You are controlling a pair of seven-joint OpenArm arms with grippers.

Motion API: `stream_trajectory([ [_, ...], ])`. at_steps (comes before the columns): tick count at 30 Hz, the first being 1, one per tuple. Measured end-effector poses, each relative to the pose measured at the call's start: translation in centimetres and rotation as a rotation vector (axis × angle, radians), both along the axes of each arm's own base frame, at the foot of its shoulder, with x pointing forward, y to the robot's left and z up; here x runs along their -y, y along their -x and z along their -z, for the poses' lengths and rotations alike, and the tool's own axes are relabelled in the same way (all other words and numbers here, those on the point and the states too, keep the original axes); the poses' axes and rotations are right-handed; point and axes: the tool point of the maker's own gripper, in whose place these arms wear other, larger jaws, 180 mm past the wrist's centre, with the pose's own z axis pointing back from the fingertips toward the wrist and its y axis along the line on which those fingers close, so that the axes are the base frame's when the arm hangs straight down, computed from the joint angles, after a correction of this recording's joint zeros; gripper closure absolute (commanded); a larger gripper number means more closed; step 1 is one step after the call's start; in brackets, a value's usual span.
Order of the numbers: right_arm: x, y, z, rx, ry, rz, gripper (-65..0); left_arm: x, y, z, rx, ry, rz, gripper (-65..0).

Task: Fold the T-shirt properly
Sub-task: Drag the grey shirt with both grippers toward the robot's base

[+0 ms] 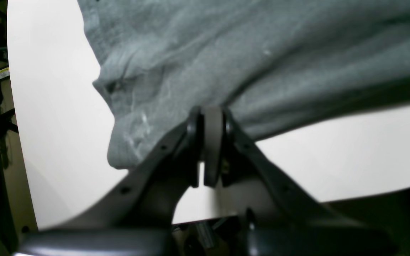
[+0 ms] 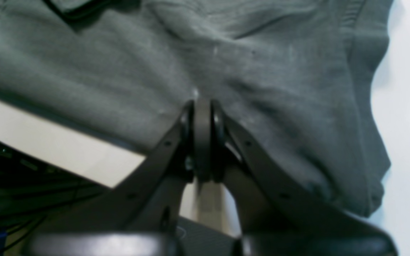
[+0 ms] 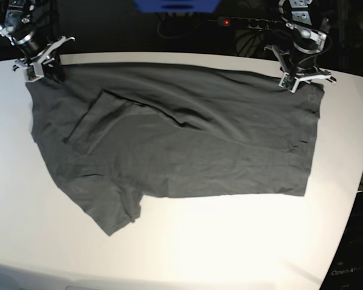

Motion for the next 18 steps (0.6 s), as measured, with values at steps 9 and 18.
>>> stream_trajectory([
  [9,3.8,0.4,0.2,0.106,-0.087,0.135,-0.4,0.5,0.0,0.1,0.005,0.010,-0.014,-3.5],
  [18,4.3,0.5,0.1,0.109,-0.082,0.141,-0.4,1.1,0.7,0.1,0.008,0.020,-0.023,-3.5],
])
